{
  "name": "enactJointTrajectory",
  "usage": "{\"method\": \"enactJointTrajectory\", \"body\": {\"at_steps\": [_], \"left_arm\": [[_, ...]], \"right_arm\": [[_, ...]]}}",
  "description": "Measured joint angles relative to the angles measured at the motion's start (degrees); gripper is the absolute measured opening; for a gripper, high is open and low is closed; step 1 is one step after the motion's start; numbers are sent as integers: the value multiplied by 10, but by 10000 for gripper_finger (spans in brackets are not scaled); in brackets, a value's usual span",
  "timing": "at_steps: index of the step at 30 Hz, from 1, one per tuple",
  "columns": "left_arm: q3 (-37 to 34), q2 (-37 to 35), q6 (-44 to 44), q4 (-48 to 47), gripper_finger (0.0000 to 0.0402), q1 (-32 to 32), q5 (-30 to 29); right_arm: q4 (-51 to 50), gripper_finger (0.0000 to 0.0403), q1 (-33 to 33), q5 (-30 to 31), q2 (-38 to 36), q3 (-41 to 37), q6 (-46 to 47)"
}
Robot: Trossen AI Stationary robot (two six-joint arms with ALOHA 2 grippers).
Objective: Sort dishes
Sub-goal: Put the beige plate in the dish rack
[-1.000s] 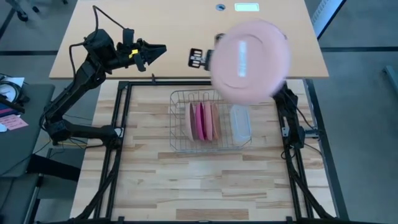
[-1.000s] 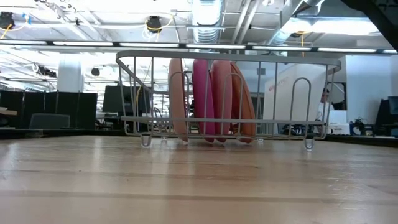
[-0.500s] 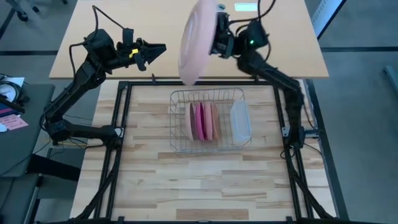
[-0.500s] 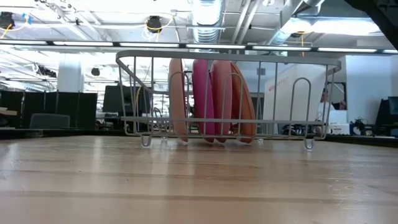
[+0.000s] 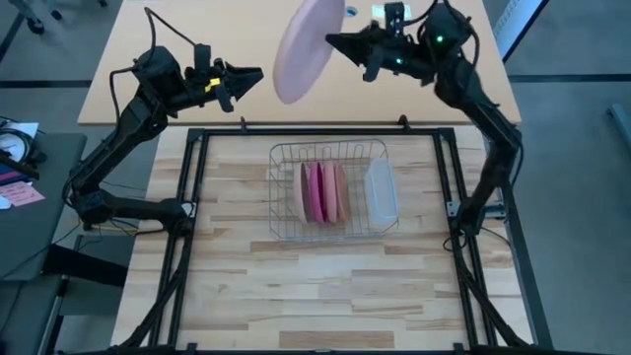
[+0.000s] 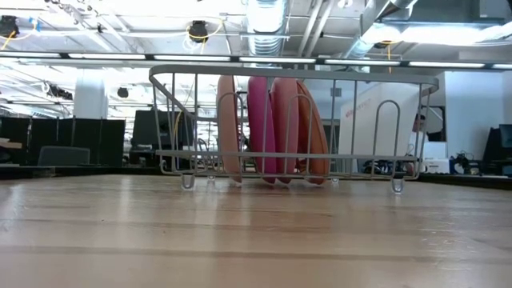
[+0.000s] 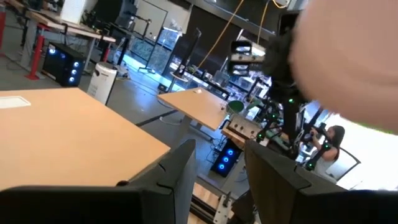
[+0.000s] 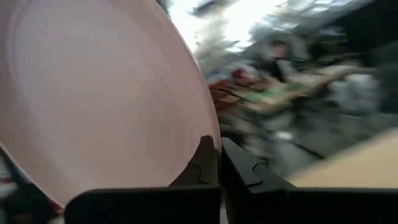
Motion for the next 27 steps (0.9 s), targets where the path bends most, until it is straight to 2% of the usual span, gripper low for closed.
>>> {"method": "enactJointTrajectory", "body": {"at_steps": [4,10,13,17,21,27], "left_arm": [[0,0,0,-1,132,0,-3],[0,0,0,-1,132,0,-13],[0,0,0,-6,132,0,-19],[0,0,2,-15,132,0,-23],[0,0,2,-17,132,1,-24],[0,0,2,-18,132,1,-33]], "right_arm": [[-119,0,0,105,-19,0,-47],[-255,0,5,234,-25,0,-23],[-306,0,14,301,-25,0,4],[-415,0,20,396,-24,0,95],[-521,0,11,411,-21,-1,114],[-568,0,14,411,-21,-1,91]]}}
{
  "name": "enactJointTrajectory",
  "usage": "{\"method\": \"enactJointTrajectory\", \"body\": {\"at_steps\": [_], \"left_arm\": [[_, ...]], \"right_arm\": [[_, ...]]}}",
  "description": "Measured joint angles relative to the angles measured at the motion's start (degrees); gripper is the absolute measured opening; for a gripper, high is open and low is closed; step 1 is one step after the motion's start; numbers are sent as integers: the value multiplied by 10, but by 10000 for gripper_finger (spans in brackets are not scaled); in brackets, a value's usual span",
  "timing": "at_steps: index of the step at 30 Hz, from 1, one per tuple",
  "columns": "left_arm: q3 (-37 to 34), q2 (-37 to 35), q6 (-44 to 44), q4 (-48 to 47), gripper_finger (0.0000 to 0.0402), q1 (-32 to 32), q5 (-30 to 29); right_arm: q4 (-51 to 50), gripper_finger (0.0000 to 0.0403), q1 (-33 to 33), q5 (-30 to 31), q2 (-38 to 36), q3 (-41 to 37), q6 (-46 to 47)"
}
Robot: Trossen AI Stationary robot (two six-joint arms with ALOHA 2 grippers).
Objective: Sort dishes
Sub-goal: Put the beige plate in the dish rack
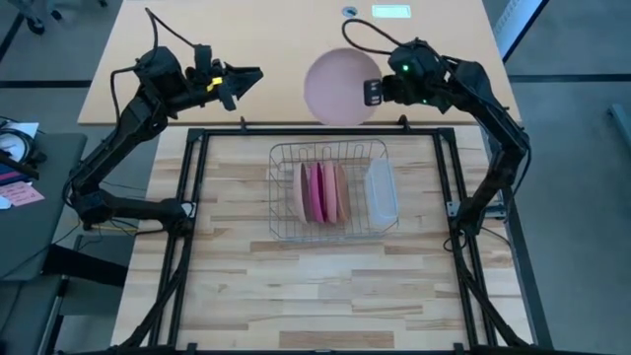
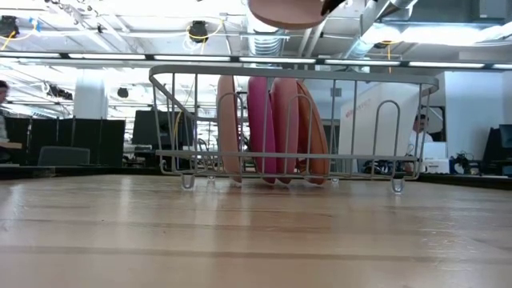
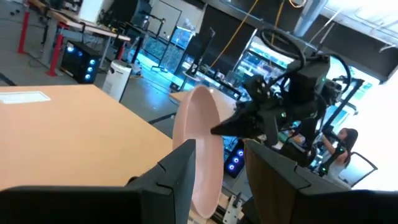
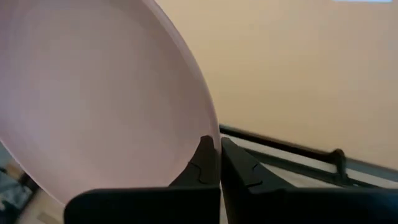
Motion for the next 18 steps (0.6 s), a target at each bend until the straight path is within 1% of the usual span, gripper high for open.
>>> {"method": "enactJointTrajectory", "body": {"at_steps": [11,14,16,18], "left_arm": [[0,0,17,-52,132,0,-27],[0,0,25,-61,132,-12,-31],[0,0,38,-79,132,-33,-55],[0,3,58,-99,132,-59,-103]], "right_arm": [[-5,0,-1,9,-2,0,-2],[-3,3,4,8,-1,0,-2],[-1,4,6,8,-1,0,-2],[0,4,10,8,2,0,-3]]}}
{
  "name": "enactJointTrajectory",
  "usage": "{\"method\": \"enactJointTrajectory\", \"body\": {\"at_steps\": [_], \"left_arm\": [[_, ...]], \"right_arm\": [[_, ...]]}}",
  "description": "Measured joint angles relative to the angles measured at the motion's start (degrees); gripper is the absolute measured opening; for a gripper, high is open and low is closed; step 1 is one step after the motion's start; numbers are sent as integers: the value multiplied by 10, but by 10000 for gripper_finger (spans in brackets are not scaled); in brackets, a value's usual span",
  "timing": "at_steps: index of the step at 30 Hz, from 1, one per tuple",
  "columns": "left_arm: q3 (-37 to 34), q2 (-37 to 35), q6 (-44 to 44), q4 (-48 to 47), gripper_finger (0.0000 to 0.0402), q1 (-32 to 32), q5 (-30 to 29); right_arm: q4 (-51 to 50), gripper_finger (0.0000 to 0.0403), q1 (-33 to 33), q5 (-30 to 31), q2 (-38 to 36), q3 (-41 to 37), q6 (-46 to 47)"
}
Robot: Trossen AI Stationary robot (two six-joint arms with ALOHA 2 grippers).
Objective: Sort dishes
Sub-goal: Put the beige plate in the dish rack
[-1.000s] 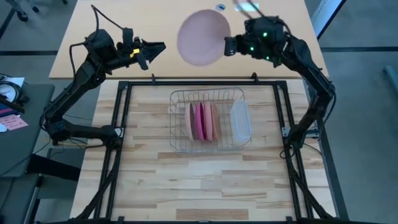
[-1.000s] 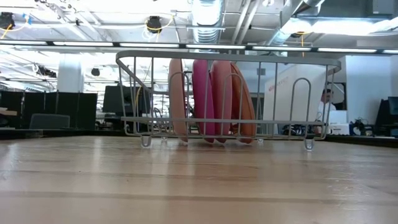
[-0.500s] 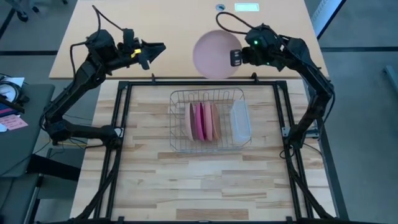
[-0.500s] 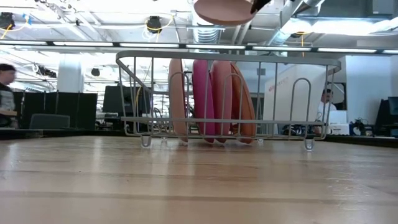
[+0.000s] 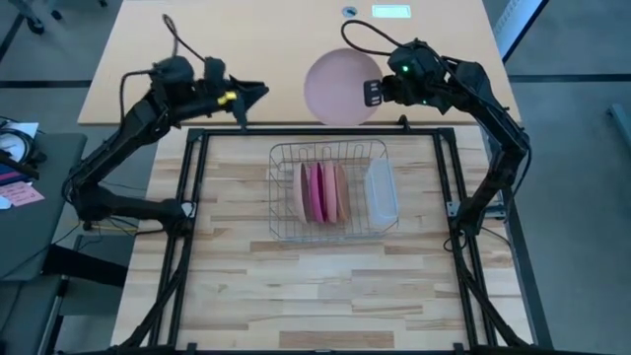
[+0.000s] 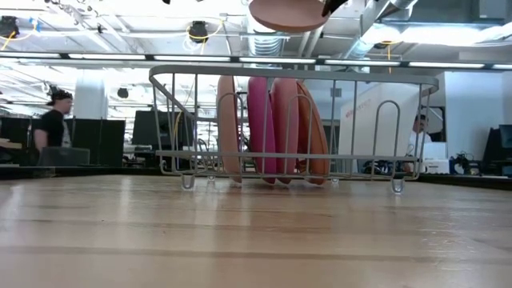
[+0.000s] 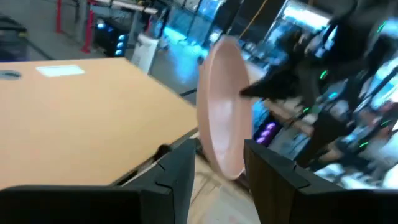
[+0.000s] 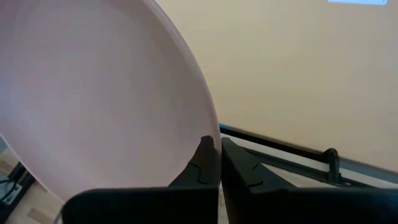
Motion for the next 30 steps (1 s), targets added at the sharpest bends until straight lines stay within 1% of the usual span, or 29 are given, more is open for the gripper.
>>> {"method": "enactJointTrajectory", "body": {"at_steps": [3,4,7,9,16,19,23,27,30], "left_arm": [[0,10,10,-16,132,-32,-84],[0,14,13,-12,132,-38,-97],[10,30,37,5,141,-53,-105],[16,44,44,16,157,-60,-104],[41,96,61,15,252,-61,-105],[54,113,61,18,275,-67,-104],[66,134,62,17,280,-80,-92],[70,146,58,20,273,-90,-91],[70,157,47,18,263,-97,-109]], "right_arm": [[0,4,2,0,1,0,-2],[2,4,2,0,2,0,-7],[7,4,5,-1,2,0,-15],[9,4,5,-1,2,0,-16],[17,4,8,-2,2,0,-46],[17,4,14,-2,2,0,-59],[17,4,20,-2,2,0,-63],[17,4,28,-1,2,0,-81],[17,4,28,-2,2,0,-92]]}}
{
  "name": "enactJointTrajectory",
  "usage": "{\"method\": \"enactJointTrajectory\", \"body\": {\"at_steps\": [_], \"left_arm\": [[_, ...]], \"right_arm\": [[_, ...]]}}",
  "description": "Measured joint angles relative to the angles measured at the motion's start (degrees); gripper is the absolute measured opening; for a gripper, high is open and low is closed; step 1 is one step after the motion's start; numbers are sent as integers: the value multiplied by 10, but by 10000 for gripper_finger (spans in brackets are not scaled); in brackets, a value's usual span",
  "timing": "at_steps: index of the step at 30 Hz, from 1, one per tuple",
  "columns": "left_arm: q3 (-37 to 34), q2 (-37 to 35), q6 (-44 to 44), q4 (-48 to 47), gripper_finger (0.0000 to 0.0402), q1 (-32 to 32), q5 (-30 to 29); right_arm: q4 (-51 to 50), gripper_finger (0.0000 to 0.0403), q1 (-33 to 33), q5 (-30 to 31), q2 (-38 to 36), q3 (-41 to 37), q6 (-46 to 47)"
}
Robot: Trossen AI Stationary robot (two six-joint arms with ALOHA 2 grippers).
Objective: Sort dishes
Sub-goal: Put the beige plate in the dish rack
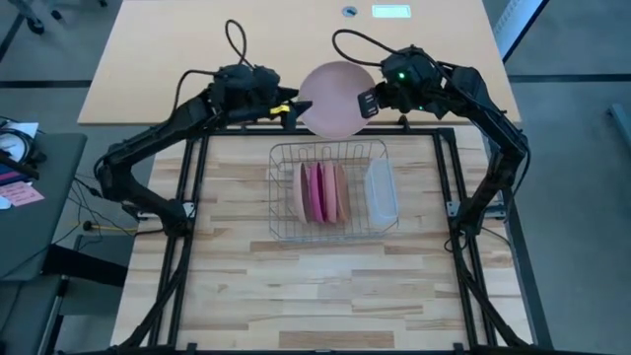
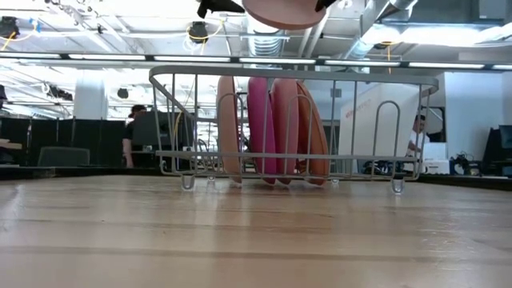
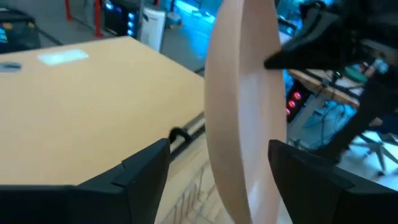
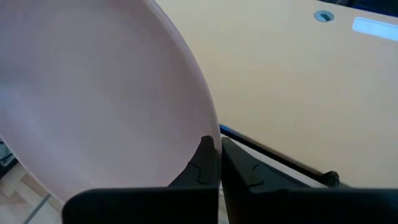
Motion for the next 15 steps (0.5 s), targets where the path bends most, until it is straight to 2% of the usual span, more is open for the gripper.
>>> {"method": "enactJointTrajectory", "body": {"at_steps": [8,15], "left_arm": [[0,17,-14,4,212,-16,-62],[0,17,-15,7,122,-31,-121]], "right_arm": [[0,4,-3,1,0,0,-29],[-2,4,-3,1,0,0,-39]]}}
